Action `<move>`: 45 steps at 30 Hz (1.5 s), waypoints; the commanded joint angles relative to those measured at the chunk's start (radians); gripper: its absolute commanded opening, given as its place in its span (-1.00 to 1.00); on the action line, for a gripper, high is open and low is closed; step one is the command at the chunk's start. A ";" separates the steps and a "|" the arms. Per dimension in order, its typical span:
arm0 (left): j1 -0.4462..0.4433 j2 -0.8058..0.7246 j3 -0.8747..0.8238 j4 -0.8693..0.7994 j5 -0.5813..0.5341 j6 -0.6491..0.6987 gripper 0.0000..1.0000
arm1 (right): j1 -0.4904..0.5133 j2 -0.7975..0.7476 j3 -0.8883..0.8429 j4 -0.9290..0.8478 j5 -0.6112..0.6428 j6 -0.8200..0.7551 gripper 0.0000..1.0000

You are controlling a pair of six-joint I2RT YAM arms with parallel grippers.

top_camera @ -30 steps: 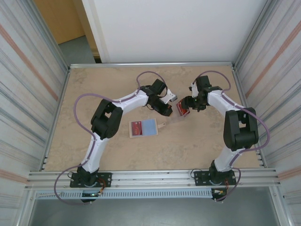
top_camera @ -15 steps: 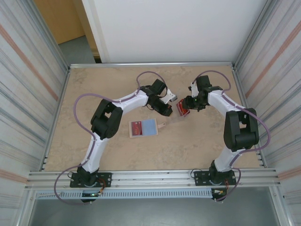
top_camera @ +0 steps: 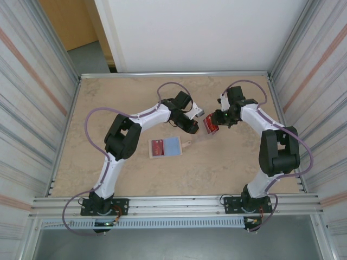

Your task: Put the credit cards into the card holder

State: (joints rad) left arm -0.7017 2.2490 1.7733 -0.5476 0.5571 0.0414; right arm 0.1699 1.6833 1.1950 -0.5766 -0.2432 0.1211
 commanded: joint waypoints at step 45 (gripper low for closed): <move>-0.010 -0.180 -0.028 -0.103 -0.055 0.058 -0.87 | 0.025 -0.205 0.053 -0.053 -0.094 0.035 -0.99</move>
State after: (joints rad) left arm -0.7071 2.1921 1.7557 -0.6094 0.5148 0.0631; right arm 0.1959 1.5322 1.2118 -0.5987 -0.2935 0.1261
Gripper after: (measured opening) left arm 0.061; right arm 0.046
